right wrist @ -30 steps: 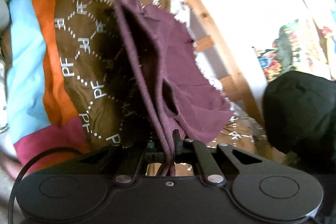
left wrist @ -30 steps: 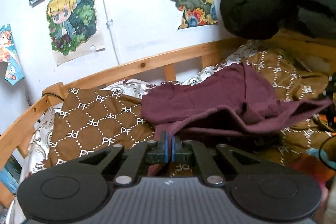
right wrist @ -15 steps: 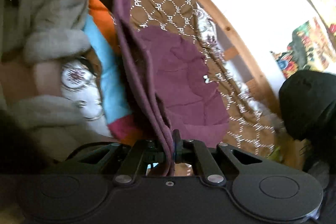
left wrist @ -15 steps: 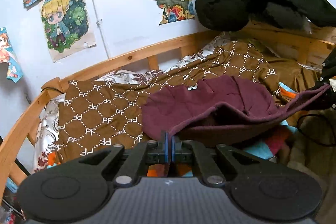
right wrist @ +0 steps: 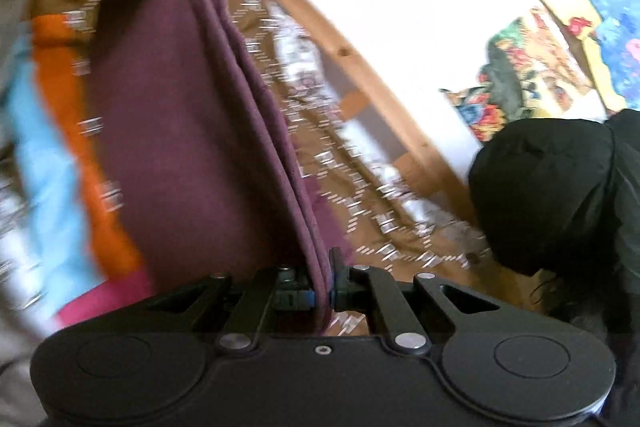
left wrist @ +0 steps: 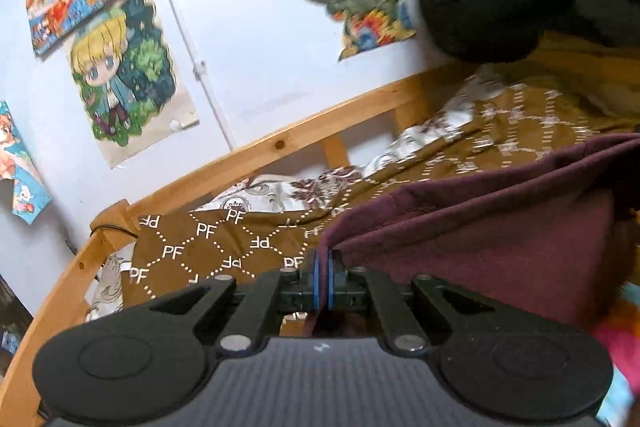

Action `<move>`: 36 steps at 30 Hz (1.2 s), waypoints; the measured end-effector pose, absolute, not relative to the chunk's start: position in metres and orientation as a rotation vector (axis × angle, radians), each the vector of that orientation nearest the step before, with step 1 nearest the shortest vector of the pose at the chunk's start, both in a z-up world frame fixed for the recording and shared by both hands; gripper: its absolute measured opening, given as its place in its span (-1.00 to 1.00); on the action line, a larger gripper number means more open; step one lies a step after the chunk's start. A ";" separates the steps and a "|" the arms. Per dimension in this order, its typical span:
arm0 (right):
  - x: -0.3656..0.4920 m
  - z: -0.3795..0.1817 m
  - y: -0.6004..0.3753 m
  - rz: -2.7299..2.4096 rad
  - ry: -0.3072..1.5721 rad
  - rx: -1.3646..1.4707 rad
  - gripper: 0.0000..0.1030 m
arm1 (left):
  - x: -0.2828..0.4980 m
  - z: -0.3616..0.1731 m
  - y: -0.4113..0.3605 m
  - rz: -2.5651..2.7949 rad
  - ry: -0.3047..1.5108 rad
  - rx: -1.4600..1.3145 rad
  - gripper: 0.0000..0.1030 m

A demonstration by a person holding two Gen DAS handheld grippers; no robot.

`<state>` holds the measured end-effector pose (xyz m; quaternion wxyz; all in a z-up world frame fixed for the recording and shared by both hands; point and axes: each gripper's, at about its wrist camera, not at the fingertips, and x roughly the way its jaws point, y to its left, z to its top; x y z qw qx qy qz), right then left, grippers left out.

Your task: Fold small clothes

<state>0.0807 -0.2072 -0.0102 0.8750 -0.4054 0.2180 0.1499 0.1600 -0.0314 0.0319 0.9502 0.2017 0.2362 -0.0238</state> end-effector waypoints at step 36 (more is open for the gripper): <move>0.291 -0.115 -0.272 0.217 0.559 -0.089 0.97 | 0.323 -0.065 0.045 -0.041 0.689 -0.055 0.98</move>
